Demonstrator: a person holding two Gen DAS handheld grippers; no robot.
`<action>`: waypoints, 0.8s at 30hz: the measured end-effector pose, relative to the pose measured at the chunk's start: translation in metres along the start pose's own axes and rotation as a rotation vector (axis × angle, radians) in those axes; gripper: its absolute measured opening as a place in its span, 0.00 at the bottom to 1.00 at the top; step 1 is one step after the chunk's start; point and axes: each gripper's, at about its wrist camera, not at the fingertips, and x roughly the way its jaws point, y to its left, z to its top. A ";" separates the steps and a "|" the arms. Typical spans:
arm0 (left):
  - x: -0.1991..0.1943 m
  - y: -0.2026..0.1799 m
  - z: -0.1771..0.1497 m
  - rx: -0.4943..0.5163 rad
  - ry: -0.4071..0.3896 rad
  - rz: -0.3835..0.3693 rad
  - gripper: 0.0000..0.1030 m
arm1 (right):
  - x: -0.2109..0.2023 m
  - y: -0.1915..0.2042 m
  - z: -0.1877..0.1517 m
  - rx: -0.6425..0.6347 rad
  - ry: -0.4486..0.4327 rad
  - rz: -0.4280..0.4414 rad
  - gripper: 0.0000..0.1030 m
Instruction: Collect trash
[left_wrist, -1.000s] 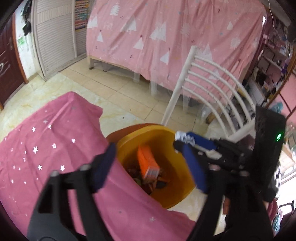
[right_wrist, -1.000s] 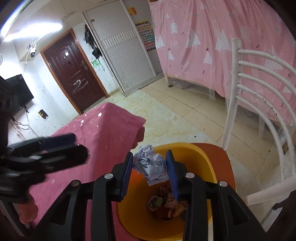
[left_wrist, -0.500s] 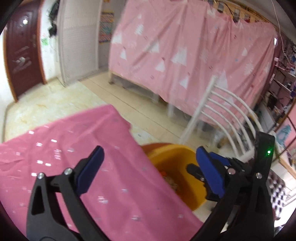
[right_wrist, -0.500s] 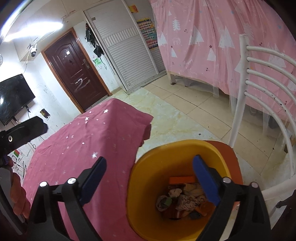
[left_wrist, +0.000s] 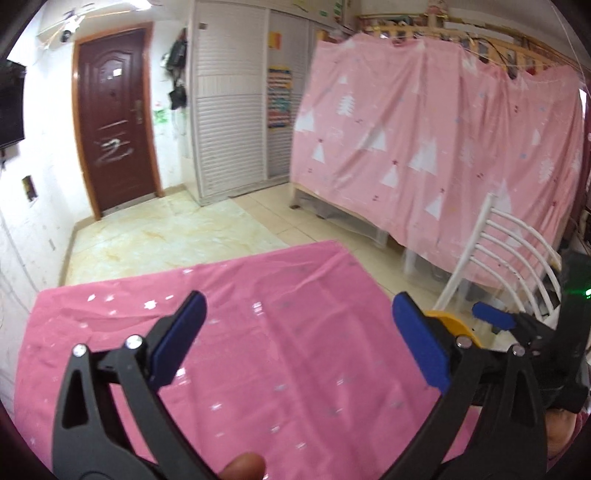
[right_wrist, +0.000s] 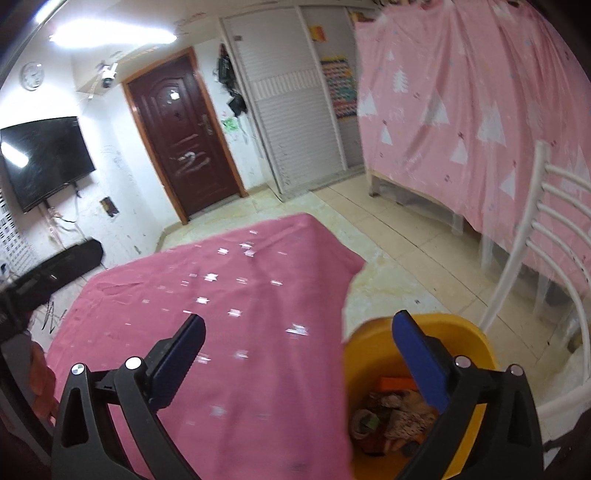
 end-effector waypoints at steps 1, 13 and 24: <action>-0.005 0.007 -0.003 -0.005 -0.004 0.011 0.94 | 0.000 0.007 0.000 -0.009 -0.004 0.009 0.91; -0.057 0.079 -0.052 -0.076 -0.036 0.194 0.94 | -0.006 0.084 -0.012 -0.074 -0.084 0.109 0.91; -0.080 0.135 -0.092 -0.142 -0.036 0.313 0.94 | 0.006 0.141 -0.034 -0.176 -0.059 0.180 0.91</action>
